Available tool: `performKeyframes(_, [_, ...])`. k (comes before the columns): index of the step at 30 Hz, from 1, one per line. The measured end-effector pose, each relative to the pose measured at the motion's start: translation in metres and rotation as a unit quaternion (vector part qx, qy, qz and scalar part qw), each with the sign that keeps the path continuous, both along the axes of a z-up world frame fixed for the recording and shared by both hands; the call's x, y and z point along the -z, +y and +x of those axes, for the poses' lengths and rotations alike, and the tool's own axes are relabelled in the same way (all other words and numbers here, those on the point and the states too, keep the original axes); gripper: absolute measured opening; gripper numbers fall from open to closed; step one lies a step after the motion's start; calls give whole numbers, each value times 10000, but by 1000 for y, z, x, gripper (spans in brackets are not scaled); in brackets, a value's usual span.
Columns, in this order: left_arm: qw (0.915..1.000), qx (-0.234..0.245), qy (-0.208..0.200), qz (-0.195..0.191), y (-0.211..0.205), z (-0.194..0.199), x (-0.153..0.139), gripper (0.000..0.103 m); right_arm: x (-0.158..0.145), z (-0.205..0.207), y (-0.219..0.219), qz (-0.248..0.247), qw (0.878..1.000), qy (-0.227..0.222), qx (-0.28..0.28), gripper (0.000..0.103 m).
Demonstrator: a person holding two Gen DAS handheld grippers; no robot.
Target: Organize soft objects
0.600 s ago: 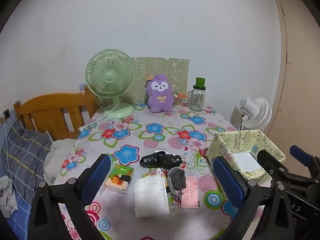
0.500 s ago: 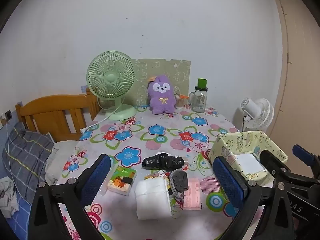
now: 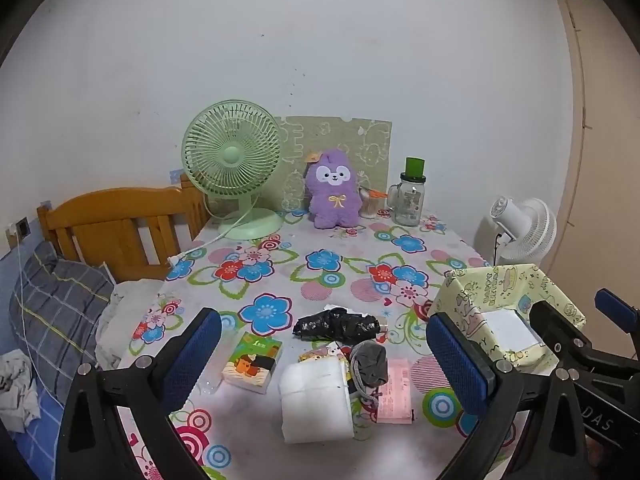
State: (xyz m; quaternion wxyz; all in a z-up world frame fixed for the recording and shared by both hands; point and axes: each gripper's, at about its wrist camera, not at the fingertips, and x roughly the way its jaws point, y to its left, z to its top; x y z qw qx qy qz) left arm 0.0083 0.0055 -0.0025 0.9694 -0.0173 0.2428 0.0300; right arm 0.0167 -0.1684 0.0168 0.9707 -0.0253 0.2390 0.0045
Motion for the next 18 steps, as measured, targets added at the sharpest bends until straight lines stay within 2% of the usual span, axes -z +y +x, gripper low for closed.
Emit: performKeyframes(18, [10000,35,-64,42,-4,-1,-4,103,-2,-1,-4,10,10000,-88,18,102])
